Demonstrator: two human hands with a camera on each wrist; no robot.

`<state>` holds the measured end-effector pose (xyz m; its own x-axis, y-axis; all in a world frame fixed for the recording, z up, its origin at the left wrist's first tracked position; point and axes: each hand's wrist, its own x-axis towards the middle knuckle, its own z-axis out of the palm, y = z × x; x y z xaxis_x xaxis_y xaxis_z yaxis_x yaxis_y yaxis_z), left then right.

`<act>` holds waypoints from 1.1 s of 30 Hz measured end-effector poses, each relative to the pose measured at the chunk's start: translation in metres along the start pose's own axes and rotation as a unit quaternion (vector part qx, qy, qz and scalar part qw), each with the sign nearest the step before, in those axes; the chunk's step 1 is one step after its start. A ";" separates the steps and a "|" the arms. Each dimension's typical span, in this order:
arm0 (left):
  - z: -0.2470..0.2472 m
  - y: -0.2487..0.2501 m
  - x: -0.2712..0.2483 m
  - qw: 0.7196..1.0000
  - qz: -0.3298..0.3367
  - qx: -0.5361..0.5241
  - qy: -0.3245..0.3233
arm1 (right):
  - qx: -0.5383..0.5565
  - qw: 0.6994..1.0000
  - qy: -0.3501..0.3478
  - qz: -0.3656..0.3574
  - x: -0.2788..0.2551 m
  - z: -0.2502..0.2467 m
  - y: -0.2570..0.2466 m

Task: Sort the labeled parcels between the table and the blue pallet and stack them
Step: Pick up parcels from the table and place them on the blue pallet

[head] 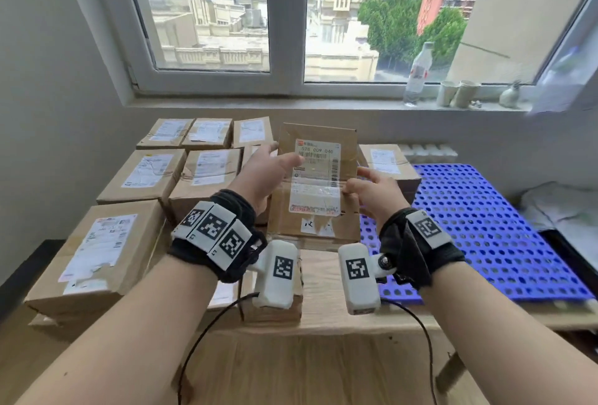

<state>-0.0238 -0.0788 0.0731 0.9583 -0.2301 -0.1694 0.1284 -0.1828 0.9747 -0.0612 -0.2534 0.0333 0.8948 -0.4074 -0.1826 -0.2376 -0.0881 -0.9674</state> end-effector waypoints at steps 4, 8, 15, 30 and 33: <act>0.059 0.012 0.013 1.000 0.001 -0.004 -0.012 | 0.000 1.000 0.012 0.004 0.018 -0.054 0.007; 0.121 0.025 0.024 1.000 0.009 -0.003 -0.025 | 0.003 1.000 0.019 0.004 0.041 -0.112 0.014; 0.229 0.044 0.057 0.999 0.022 0.021 -0.024 | 0.021 0.999 0.029 -0.003 0.092 -0.215 0.027; 0.350 0.061 0.156 0.999 -0.011 0.002 -0.031 | 0.007 0.998 0.064 0.005 0.222 -0.313 0.048; 0.359 0.059 0.191 0.999 -0.019 -0.013 -0.047 | -0.010 0.997 0.082 0.006 0.253 -0.317 0.046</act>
<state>0.0754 -0.4765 0.0458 0.9248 -0.3115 -0.2185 0.1728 -0.1678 0.9706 0.0339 -0.6487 -0.0021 0.8179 -0.5520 -0.1621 -0.2573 -0.0989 -0.9613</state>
